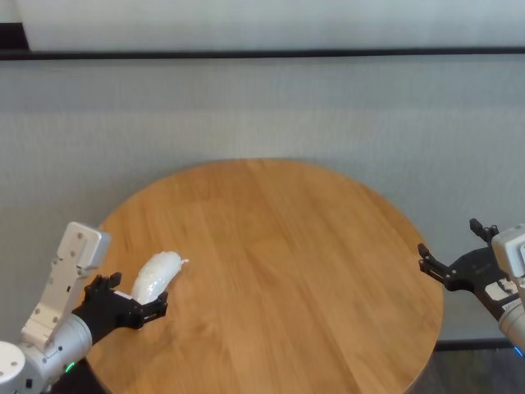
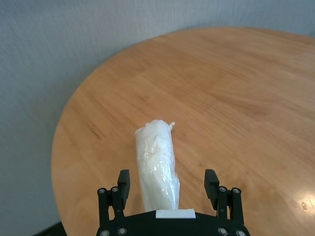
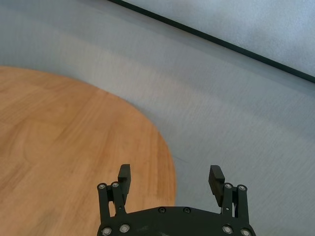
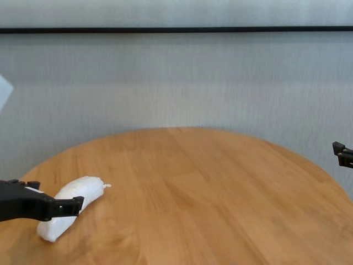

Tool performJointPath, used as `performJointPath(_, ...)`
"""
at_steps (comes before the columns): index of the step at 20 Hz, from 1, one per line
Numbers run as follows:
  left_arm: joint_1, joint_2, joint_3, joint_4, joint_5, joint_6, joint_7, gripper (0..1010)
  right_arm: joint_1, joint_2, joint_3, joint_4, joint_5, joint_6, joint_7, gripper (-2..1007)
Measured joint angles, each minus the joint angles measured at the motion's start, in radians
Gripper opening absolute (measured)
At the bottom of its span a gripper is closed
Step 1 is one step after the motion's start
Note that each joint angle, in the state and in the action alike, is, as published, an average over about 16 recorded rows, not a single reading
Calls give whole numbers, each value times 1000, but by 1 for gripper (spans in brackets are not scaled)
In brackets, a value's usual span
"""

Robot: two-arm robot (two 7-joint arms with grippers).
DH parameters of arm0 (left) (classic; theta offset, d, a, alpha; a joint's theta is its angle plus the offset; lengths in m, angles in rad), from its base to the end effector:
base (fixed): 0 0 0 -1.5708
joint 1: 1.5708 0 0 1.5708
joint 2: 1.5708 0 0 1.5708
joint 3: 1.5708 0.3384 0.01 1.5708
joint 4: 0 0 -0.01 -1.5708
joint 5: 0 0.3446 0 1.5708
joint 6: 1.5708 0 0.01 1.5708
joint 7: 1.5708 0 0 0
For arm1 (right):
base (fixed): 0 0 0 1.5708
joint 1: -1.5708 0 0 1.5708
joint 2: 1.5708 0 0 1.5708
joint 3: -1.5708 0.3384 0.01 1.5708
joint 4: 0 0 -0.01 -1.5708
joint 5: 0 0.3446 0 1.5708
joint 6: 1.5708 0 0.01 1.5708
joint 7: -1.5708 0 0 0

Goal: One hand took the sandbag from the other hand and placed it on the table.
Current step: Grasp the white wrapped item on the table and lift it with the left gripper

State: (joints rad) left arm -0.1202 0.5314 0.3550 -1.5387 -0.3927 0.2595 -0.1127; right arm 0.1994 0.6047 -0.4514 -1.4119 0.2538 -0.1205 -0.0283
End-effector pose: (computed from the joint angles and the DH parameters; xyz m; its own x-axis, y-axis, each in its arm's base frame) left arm 0.3834 0.0737 -0.3332 0.3947 0.9124 0.1086 -0.8730 0.3355 0.3541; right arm 0.3998 -0.1007 -0.3482 0.2923 -0.8802 0.3738 0.9553 0.2873 -0.0705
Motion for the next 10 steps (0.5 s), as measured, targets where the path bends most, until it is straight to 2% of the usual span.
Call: performJointPath(10,-31,-41,2,81,19,-16,-32,1000,0,0,0,0,0,0,0,1001)
